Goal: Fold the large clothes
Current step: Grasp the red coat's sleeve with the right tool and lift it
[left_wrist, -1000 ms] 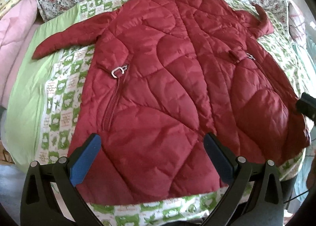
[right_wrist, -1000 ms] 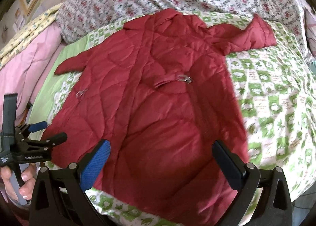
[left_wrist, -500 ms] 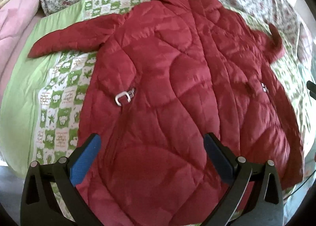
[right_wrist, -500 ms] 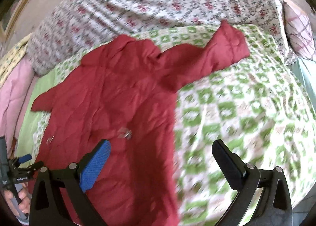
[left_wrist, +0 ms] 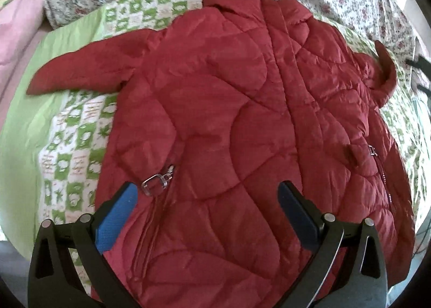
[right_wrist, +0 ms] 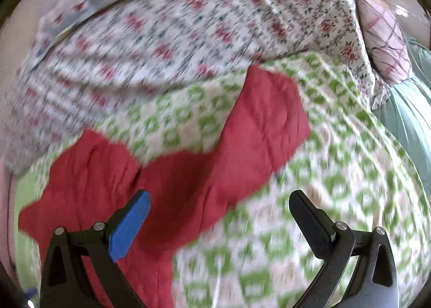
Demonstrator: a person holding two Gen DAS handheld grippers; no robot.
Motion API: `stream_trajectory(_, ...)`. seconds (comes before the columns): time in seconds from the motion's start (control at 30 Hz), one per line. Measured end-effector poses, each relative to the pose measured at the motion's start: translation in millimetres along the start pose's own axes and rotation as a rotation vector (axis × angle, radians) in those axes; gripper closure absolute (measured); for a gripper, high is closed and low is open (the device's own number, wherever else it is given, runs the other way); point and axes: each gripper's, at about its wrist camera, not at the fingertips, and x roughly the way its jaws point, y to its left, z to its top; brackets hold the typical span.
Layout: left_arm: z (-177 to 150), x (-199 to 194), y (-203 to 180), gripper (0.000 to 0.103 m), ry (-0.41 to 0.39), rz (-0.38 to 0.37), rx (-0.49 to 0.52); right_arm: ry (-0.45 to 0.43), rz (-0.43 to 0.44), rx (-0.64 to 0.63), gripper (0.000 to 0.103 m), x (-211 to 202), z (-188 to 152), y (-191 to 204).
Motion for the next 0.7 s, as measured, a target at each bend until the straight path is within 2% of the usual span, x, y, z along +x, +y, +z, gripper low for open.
stream_trajectory(0.13, 6.4, 9.3, -4.8, 0.000, -0.005, -0.015, 0.007, -0.007, -0.051, 0.037, 0.001, 35.1, 29.7, -8.6)
stream_trajectory(0.33, 20.5, 20.4, -4.1, 0.000, -0.002, -0.106, -0.042, 0.033, -0.113, 0.047, 0.005, 87.2, 52.4, -13.8)
stream_trajectory(0.47, 28.5, 28.5, -7.5, 0.000, 0.009, -0.098, -0.056, 0.048, -0.162, 0.017, 0.011, 113.2, 58.3, -15.8)
stream_trajectory(0.5, 29.9, 29.9, -8.9, 0.000, 0.007, -0.094, -0.054, 0.051, -0.173, 0.011, 0.021, 118.5, 57.8, -18.3)
stream_trajectory(0.53, 31.1, 31.3, -9.1, 0.000, 0.007, -0.092, -0.053, 0.056, -0.180, 0.015, 0.041, 121.5, 57.0, -22.4)
stream_trajectory(0.57, 31.0, 32.5, -8.9, 0.000, 0.008, -0.092, -0.053, 0.064, -0.170, 0.028, 0.050, 125.0, 56.3, -25.6)
stream_trajectory(0.63, 31.4, 35.0, -8.1, 0.000, 0.013, -0.096, -0.059, 0.067, -0.109, 0.066, 0.079, 121.3, 51.5, -31.6)
stream_trajectory(0.7, 30.9, 36.3, -5.6, 0.000, 0.016, -0.100, -0.063, 0.030, -0.078, 0.030, 0.084, 106.1, 46.5, -22.4)
